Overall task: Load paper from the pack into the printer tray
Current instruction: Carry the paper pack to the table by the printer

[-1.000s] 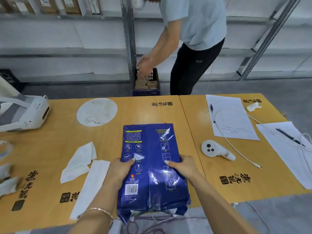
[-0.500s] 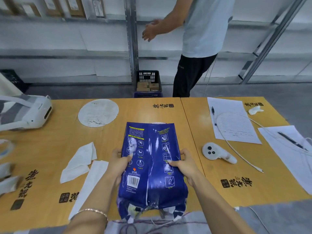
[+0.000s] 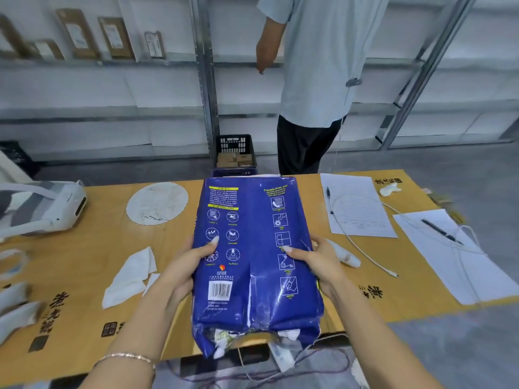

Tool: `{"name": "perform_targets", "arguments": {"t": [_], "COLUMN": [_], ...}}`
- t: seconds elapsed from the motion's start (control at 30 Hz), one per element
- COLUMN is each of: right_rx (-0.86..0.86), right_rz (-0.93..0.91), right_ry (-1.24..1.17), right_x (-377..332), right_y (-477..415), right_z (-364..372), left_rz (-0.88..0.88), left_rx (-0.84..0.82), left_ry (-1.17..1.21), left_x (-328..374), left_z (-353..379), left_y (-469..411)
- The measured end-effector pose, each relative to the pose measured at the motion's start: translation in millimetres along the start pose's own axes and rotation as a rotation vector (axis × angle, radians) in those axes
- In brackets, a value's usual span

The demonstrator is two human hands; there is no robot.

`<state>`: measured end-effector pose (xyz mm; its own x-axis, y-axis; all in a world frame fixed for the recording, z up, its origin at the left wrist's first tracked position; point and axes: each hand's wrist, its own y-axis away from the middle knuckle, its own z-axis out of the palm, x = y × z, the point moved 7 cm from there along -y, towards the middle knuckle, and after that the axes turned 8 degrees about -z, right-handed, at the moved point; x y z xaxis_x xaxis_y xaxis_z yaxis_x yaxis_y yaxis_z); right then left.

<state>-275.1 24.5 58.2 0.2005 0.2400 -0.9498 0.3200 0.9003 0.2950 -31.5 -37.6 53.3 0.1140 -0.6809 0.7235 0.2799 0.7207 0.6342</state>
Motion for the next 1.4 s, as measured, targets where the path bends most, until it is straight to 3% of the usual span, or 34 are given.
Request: {"name": "perform_targets", "arguments": {"t": [0.33, 0.73, 0.87, 1.03, 1.4], "right_rx": [0.079, 0.467, 0.609, 0.817, 1.332], "right_rz": [-0.099, -0.292, -0.318, -0.347, -0.343], "right_ry": [-0.063, -0.125, -0.147, -0.234, -0.273], "right_x": [-55.1, -101.6, -102.7, -85.7, 3.7], "right_y": [83.8, 244.0, 316.6, 417.7, 685.2], "right_z": [-36.2, -79.7, -98.2, -123.2, -131.2], "left_rz": [0.121, 0.089, 0.02, -0.209, -0.317], "left_rx": [-0.171, -0.528, -0.649, -0.775, -1.014], "left_ry": [-0.14, -0.305, -0.319, -0.307, -0.663], "left_x": [36.9, 37.3, 7.5, -55.9, -217.4], "left_z": [53.2, 141.0, 174.7, 216.9, 253.9], "left_y": [54.3, 134.3, 167.1, 222.8, 389.9]}}
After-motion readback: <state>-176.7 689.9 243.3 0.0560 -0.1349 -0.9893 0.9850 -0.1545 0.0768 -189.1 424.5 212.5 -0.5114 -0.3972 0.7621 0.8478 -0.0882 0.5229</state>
